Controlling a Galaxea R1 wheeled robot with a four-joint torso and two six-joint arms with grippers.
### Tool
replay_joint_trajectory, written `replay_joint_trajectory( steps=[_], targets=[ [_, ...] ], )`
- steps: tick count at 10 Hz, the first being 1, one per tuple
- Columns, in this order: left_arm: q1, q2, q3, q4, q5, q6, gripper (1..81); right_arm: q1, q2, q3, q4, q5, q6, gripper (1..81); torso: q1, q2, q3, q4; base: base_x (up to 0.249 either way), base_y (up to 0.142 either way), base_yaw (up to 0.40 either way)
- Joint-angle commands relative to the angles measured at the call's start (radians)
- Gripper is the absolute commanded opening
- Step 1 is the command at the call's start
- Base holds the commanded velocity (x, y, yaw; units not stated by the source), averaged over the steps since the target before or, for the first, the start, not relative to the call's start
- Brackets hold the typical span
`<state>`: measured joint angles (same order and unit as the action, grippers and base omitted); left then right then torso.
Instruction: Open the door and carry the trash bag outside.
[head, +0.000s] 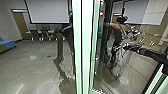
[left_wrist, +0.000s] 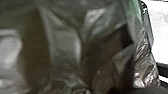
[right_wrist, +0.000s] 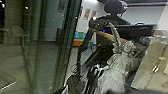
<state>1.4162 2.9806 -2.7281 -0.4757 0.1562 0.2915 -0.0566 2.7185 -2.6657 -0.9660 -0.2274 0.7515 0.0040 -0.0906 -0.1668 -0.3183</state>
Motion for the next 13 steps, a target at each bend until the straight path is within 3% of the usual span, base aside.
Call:
replay_joint_trajectory(
  steps=[1,2,3,5,6,8,13],
  targets=[
    [-0.05,-0.006,0.004,-0.014,0.077,0.008,1.0,0.194,-0.03,-0.02,-0.031,-0.038,0.0,81.1,0.0,0.0,0.0,0.001,0.0,0.0,0.0],
    [-0.052,-0.005,0.005,-0.014,0.077,0.006,1.0,0.189,-0.03,-0.02,-0.031,-0.038,0.0,81.1,0.0,0.0,0.0,-0.013,0.0,0.0,0.0],
    [-0.052,-0.006,0.005,-0.015,0.077,0.006,1.0,0.186,-0.029,-0.02,-0.031,-0.035,0.0,81.1,0.0,0.0,0.0,-0.016,0.0,0.0,0.0],
    [-0.052,-0.006,0.005,-0.015,0.077,0.008,1.0,0.186,-0.03,-0.02,-0.03,-0.018,0.002,81.1,0.0,0.0,0.0,-0.016,0.0,0.0,0.0],
    [-0.052,-0.006,0.004,-0.015,0.077,0.006,1.0,0.186,-0.03,-0.02,-0.03,-0.018,0.002,81.1,0.0,0.0,-0.033,-0.016,0.0,0.0,0.0],
    [-0.05,-0.008,0.005,-0.014,0.078,0.006,1.0,0.188,-0.029,-0.019,-0.028,-0.018,0.002,81.1,0.0,0.0,-0.008,-0.017,0.0,0.0,0.0],
    [-0.052,-0.006,0.005,-0.014,0.079,0.006,1.0,0.186,-0.027,-0.022,-0.028,-0.018,0.002,81.1,-0.001,0.0,-0.026,-0.017,0.0,0.0,0.0]
  ],
)
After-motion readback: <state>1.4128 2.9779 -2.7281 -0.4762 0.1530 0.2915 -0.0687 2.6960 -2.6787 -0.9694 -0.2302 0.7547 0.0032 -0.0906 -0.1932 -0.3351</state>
